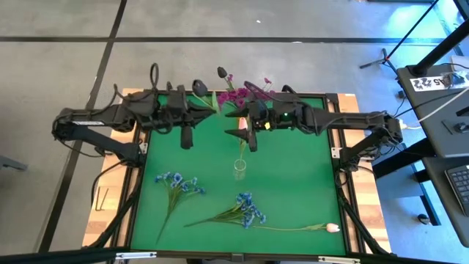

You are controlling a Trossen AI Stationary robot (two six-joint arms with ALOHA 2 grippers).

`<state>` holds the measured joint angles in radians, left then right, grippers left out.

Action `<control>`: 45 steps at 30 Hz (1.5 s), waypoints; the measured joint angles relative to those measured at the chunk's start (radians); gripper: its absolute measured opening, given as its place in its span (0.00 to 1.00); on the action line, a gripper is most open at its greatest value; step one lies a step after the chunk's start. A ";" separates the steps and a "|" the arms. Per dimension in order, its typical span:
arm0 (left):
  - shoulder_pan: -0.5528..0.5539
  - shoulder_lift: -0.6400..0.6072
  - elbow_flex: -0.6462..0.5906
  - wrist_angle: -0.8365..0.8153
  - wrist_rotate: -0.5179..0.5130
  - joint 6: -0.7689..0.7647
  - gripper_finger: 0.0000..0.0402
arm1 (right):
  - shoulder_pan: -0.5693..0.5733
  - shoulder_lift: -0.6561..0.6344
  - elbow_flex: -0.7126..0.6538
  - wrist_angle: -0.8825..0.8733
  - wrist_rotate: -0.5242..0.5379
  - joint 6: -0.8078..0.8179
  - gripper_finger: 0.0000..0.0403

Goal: Sort flowers into vase by color
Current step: Put the black flower into the yellow vase

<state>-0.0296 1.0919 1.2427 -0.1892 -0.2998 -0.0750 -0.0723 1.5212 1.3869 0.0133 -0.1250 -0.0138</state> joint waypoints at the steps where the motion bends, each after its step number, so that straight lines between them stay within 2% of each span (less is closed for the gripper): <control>1: -0.004 0.006 0.000 0.011 0.000 0.000 0.00 | 0.000 0.000 0.000 0.000 0.000 0.005 0.66; 7: -0.021 0.033 0.000 0.030 0.001 0.007 0.00 | 0.000 0.001 0.000 0.000 -0.027 0.032 0.65; 10: -0.025 0.035 0.000 0.034 0.001 0.007 0.00 | 0.000 0.001 0.000 0.000 -0.029 0.036 0.60; 19: -0.025 0.035 0.000 0.034 -0.002 0.006 0.00 | 0.000 0.001 0.000 -0.002 -0.062 0.059 0.30; 30: -0.024 0.035 -0.001 0.033 -0.005 -0.002 0.00 | 0.000 0.001 0.000 -0.008 -0.096 0.060 0.03; 40: -0.024 0.035 -0.001 0.037 -0.016 -0.014 0.00 | 0.000 -0.001 0.000 -0.007 -0.094 0.059 0.01; 45: -0.024 0.008 -0.001 -0.004 -0.023 -0.036 0.08 | 0.000 -0.050 -0.001 -0.015 -0.024 0.025 0.01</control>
<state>-0.0536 1.1003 1.2419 -0.1936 -0.3225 -0.1115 -0.0723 1.4709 1.3857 -0.0013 -0.1486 0.0114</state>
